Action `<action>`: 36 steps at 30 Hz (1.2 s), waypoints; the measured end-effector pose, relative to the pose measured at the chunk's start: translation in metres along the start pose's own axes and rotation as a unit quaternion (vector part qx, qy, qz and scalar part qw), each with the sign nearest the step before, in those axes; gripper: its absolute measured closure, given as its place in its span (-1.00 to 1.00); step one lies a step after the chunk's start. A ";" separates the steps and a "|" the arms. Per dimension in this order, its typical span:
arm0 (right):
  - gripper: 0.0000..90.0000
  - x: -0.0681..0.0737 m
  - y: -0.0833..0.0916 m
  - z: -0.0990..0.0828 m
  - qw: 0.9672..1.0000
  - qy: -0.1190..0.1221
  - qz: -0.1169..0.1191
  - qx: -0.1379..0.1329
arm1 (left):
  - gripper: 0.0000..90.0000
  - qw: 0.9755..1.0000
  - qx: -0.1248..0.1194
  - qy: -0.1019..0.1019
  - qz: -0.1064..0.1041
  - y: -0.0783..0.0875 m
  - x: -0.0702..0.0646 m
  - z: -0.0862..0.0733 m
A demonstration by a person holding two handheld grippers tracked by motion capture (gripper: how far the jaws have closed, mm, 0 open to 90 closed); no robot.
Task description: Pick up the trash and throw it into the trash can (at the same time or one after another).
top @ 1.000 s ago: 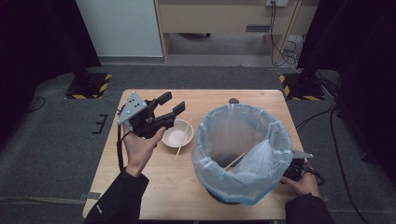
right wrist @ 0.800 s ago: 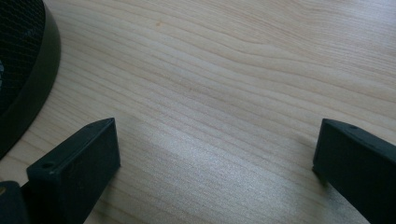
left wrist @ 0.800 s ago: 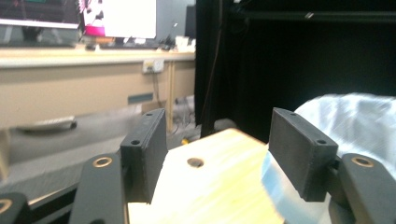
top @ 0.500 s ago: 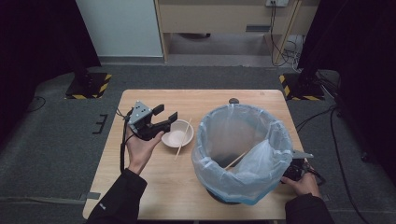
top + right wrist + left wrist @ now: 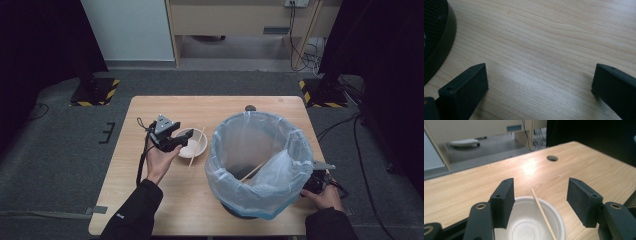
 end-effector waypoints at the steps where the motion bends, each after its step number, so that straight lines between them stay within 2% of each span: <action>1: -0.98 0.000 0.000 0.000 1.000 0.000 0.000 0.000 | -0.12 1.000 0.003 0.002 -0.001 -0.002 0.000 -0.002; 11: -0.98 0.000 0.000 0.000 1.000 0.000 0.000 0.000 | 0.01 0.999 0.043 -0.006 0.005 -0.022 -0.006 -0.022; 14: -0.98 0.000 0.000 0.000 1.000 0.000 0.000 0.000 | 0.02 0.998 0.059 -0.014 0.007 -0.031 -0.010 -0.029; 17: -0.98 0.000 0.000 0.000 1.000 0.000 0.000 0.000 | 0.02 0.998 0.067 -0.013 0.007 -0.035 -0.012 -0.033; 27: -0.98 0.000 0.000 0.000 1.000 0.000 0.000 0.000 | 0.06 0.994 0.105 -0.017 0.014 -0.050 -0.018 -0.049; 36: -0.98 0.000 0.000 0.000 1.000 0.000 0.000 0.000 | 0.24 0.991 0.134 -0.014 0.011 -0.056 -0.017 -0.060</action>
Point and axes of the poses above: each handheld gripper's, and its own axes: y roughly backward along the jaws, z roughly out of its top, x roughly to its left, the point moved 7 cm from there along -y, roughly forward along the jaws, and after that the axes turned 7 degrees about z, right-handed, at the moved point
